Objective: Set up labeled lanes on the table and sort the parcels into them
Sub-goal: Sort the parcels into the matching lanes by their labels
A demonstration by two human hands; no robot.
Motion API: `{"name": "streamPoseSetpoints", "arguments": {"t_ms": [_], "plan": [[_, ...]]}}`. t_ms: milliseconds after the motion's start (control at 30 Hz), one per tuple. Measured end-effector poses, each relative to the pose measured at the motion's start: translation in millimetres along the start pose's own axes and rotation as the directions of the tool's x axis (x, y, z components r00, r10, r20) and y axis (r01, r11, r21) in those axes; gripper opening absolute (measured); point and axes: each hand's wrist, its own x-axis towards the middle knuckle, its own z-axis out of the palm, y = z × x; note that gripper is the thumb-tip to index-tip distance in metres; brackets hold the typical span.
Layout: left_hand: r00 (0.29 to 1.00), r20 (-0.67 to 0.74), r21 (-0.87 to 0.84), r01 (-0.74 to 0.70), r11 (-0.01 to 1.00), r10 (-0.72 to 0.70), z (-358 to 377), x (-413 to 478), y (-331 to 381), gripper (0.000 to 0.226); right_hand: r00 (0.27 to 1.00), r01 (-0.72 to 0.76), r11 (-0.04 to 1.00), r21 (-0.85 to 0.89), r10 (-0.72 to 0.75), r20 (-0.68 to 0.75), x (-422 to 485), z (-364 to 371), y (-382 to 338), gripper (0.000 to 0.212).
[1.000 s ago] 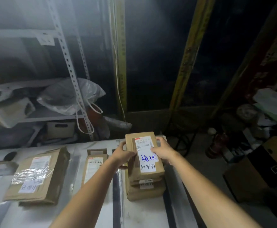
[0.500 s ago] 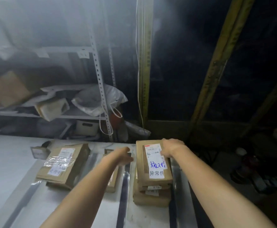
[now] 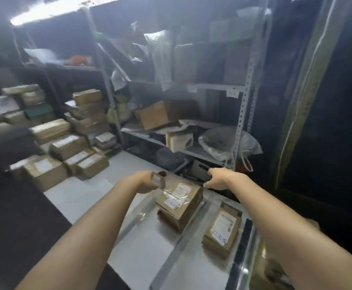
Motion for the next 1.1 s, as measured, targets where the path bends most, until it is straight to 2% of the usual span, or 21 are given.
{"name": "streamPoseSetpoints", "arguments": {"t_ms": [200, 500, 600, 667, 733, 800, 1100], "plan": [[0.978, 0.01, -0.008, 0.206, 0.978, -0.206, -36, -16, -180, 0.058, 0.982, 0.178, 0.983, -0.04, -0.18, -0.049, 44, 3, -185, 0.056], [0.933, 0.007, -0.129, 0.359, 0.924, -0.361, -82, -11, -414, 0.062, 0.937, 0.349, 0.934, -0.082, -0.351, -0.006, 101, 3, -453, 0.061], [0.917, 0.022, -0.159, 0.397, 0.904, -0.399, -94, 1, -472, 0.06, 0.924, 0.382, 0.918, -0.11, -0.382, 0.023, 127, 10, -515, 0.061], [0.911, 0.024, -0.178, 0.408, 0.895, -0.411, -101, 13, -507, 0.056, 0.92, 0.39, 0.909, -0.147, -0.392, 0.021, 160, 18, -549, 0.069], [0.906, 0.025, -0.19, 0.418, 0.888, -0.422, -108, 26, -535, 0.055, 0.92, 0.391, 0.904, -0.173, -0.389, 0.044, 189, 21, -578, 0.065], [0.9, 0.032, -0.193, 0.433, 0.881, -0.435, -118, 45, -566, 0.055, 0.915, 0.404, 0.901, -0.157, -0.399, 0.063, 216, 20, -610, 0.058], [0.842, 0.015, -0.121, 0.536, 0.835, -0.539, -182, 132, -678, 0.051, 0.865, 0.495, 0.869, -0.014, -0.492, 0.096, 345, 11, -744, 0.061]]}}
